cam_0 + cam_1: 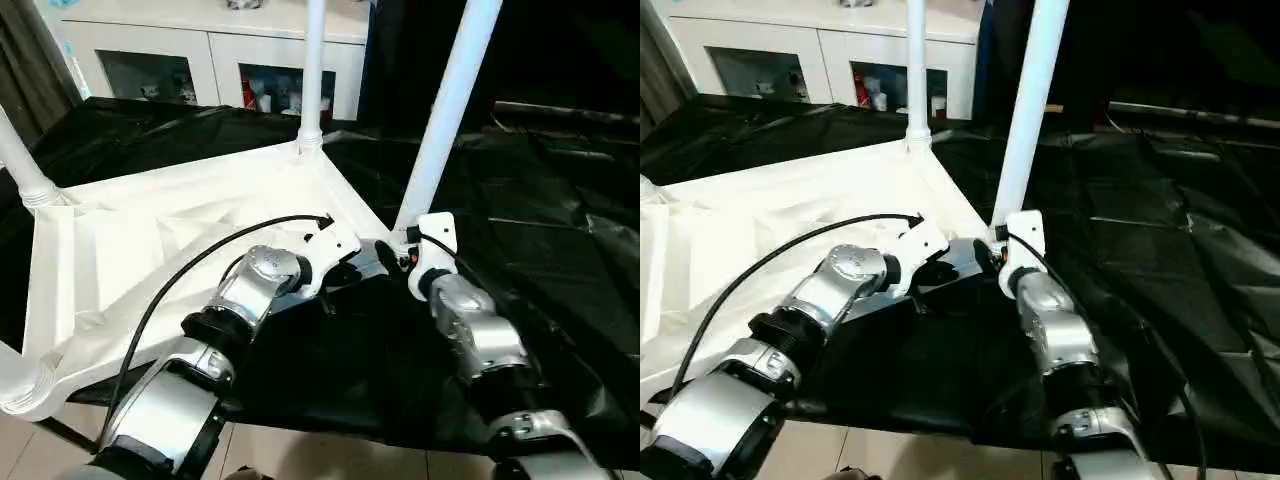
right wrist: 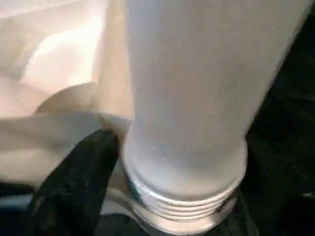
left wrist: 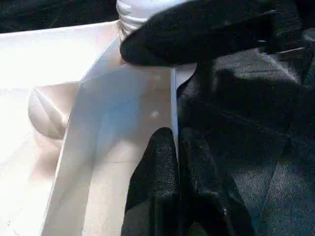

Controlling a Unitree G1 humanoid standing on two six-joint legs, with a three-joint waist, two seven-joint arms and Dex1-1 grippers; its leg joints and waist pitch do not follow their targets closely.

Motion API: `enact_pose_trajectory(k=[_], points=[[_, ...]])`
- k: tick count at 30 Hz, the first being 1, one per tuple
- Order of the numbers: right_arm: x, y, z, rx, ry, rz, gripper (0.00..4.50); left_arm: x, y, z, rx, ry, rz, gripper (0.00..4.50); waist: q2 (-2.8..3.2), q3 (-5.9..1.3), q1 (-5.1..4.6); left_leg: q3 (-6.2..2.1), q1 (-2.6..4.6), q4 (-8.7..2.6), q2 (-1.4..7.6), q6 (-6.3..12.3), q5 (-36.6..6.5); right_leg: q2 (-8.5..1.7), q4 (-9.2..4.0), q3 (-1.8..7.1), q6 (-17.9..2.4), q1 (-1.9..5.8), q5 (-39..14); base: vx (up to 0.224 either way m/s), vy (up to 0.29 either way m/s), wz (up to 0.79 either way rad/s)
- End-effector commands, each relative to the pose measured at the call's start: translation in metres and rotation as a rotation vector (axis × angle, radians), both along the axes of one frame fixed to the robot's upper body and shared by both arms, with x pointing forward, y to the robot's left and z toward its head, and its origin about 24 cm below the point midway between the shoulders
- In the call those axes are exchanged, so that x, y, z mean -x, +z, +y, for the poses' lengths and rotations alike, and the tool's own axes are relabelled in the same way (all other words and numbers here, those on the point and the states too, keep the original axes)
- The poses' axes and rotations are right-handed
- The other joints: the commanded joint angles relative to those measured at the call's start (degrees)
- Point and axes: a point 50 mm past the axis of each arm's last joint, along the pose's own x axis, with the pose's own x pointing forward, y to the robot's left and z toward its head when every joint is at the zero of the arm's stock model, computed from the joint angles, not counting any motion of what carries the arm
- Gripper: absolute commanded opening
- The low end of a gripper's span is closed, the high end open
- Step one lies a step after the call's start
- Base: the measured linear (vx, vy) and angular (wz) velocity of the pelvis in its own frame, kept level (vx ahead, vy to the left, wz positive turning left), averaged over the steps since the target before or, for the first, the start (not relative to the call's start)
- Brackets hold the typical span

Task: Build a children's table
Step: Rotate leg to tighten

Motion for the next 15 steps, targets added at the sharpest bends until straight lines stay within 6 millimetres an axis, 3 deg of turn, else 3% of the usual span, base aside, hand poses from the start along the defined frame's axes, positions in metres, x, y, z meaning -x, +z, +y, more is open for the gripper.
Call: enact_pose_trajectory(k=[1, 4, 6, 7, 10, 12, 15], points=[[0.004, 0.008, 0.000, 0.019, 0.138, -0.012, 4.06, 0.002, 0.005, 0.002, 0.015, -0.082, -0.035, 0.00, -0.49, -3.63, -0.01, -2.14, 1.46, -4.12, 3.67, 1.15, -10.8, -4.80, -4.35, 2.59, -12.0, 1.73, -5.6, 0.000, 0.000, 0.00], [0.015, 0.015, -0.009, 0.043, 0.317, 0.016, 4.06, 0.007, 0.006, 0.010, 0.025, -0.155, -0.022, 0.00, -0.59, -3.89, 0.59, -2.15, 1.29, -3.75, 3.92, 3.56, -7.3, -4.73, -3.54, 2.46, -12.7, 2.09, 0.8, 0.000, 0.000, 0.00], [0.023, 0.020, -0.018, 0.055, 0.431, 0.056, 4.06, 0.015, 0.008, 0.015, 0.047, -0.258, 0.000, 0.00, -0.59, -3.94, 0.65, -2.07, 1.19, -3.63, 4.02, 4.76, -6.6, -4.75, -3.29, 2.32, -13.8, 2.15, 2.4, 0.000, 0.000, 0.00], [0.025, 0.021, -0.020, 0.066, 0.454, 0.063, 4.06, 0.016, 0.009, 0.016, 0.046, -0.273, 0.007, 0.00, -0.42, -3.85, 0.63, -1.90, 1.16, -3.58, 4.03, 4.99, -6.4, -4.60, -3.25, 2.29, -14.3, 1.82, 2.3, 0.000, 0.000, 0.00], [0.029, 0.022, -0.027, 0.113, 0.521, 0.094, 4.06, 0.021, 0.010, 0.022, 0.045, -0.331, 0.041, 0.00, -0.52, -3.76, 0.66, -1.93, 1.30, -3.70, 4.25, 3.95, -8.0, -4.78, -3.45, 2.22, -15.2, 1.67, -0.9, 0.000, 0.000, 0.00], [0.029, 0.023, -0.027, 0.110, 0.527, 0.093, 4.06, 0.023, 0.011, 0.023, 0.054, -0.342, 0.046, 0.00, -0.37, -3.67, 0.66, -1.86, 1.39, -3.78, 4.26, 3.28, -8.8, -4.72, -3.57, 2.27, -15.3, 1.45, -2.6, 0.000, 0.000, 0.00], [0.029, 0.026, -0.026, 0.088, 0.549, 0.098, 4.06, 0.025, 0.011, 0.025, 0.058, -0.358, 0.058, 0.00, -0.64, -3.58, 0.63, -1.90, 1.45, -3.93, 4.22, 2.29, -10.2, -4.76, -3.77, 2.34, -14.9, 1.42, -4.8, 0.000, 0.000, 0.00]])
